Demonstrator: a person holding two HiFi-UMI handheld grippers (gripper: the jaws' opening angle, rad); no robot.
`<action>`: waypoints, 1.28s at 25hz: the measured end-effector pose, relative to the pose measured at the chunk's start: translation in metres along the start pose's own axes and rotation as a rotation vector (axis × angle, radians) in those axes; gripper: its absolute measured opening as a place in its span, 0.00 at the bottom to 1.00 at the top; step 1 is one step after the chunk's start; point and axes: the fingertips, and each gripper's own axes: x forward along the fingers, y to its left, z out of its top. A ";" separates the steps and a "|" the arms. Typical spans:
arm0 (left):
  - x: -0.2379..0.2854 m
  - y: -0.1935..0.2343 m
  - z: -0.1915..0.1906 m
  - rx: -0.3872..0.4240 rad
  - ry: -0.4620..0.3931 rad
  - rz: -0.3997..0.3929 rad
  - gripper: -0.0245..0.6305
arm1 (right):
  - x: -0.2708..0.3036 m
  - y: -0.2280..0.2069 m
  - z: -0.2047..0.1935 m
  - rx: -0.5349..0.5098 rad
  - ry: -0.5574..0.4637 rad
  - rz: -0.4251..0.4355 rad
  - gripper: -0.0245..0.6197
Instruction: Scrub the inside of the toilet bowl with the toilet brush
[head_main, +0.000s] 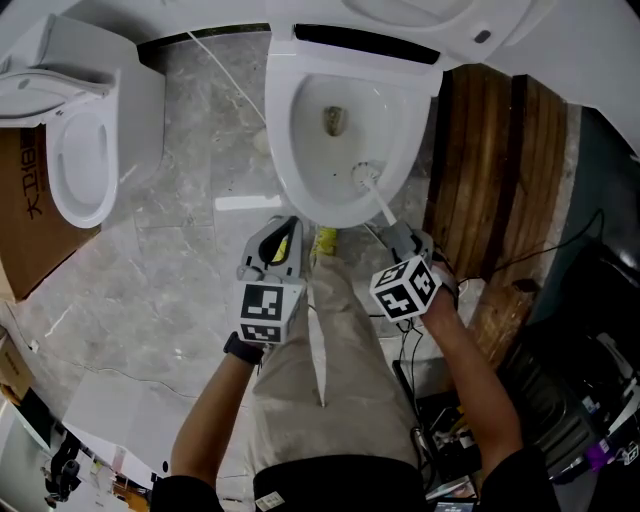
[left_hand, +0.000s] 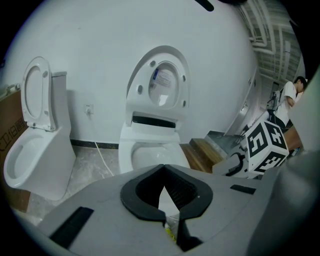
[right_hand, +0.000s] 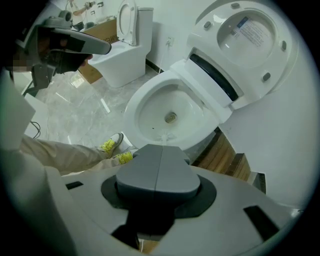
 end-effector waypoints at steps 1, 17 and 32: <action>0.001 0.000 0.000 0.000 0.000 0.001 0.06 | 0.000 0.002 0.000 0.007 -0.003 0.006 0.29; 0.001 0.011 -0.009 -0.029 -0.002 0.028 0.06 | -0.012 0.028 0.009 0.044 -0.004 0.132 0.29; 0.000 0.015 -0.019 -0.037 0.005 0.024 0.06 | -0.010 0.042 0.029 0.164 -0.100 0.268 0.29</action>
